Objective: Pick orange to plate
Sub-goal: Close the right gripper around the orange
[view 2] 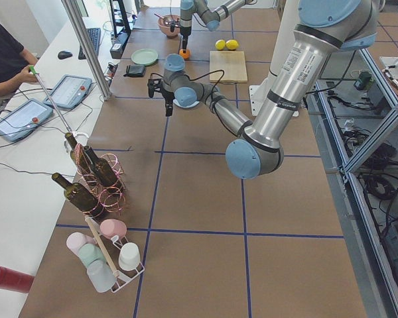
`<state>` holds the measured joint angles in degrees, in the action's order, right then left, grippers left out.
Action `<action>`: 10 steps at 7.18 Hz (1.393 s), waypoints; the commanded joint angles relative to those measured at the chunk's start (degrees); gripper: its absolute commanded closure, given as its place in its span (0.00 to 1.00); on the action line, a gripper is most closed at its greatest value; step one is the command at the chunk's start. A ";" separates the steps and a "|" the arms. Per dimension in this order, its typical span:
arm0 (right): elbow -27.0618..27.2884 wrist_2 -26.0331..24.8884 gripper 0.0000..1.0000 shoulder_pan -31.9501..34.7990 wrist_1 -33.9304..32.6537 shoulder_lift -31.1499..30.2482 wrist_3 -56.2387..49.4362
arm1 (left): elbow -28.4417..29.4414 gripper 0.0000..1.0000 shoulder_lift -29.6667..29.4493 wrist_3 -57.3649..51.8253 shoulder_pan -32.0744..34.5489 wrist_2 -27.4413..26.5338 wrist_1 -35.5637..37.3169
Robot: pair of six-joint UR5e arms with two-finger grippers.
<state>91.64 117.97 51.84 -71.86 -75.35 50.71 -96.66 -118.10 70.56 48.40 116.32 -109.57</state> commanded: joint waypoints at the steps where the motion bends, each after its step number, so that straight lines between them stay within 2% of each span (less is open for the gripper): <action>1: -3.56 -0.54 0.00 -0.07 -0.03 2.57 -0.35 | -0.11 0.00 0.15 -0.07 0.20 0.22 0.06; 5: -4.89 -0.46 0.00 -0.16 0.05 3.02 -0.79 | -1.60 0.00 1.20 -0.16 0.37 0.31 0.15; 7: -4.72 -0.46 0.07 -0.25 -0.03 3.19 -0.18 | -1.60 0.00 1.20 -0.16 1.16 0.31 0.50; 10: -4.37 -0.02 0.06 -0.60 -0.03 2.93 0.00 | -1.60 0.00 1.20 -1.30 2.04 1.89 1.12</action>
<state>87.03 117.67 51.40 -71.89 -72.32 50.62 -98.26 -116.92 69.46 50.04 117.57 -108.63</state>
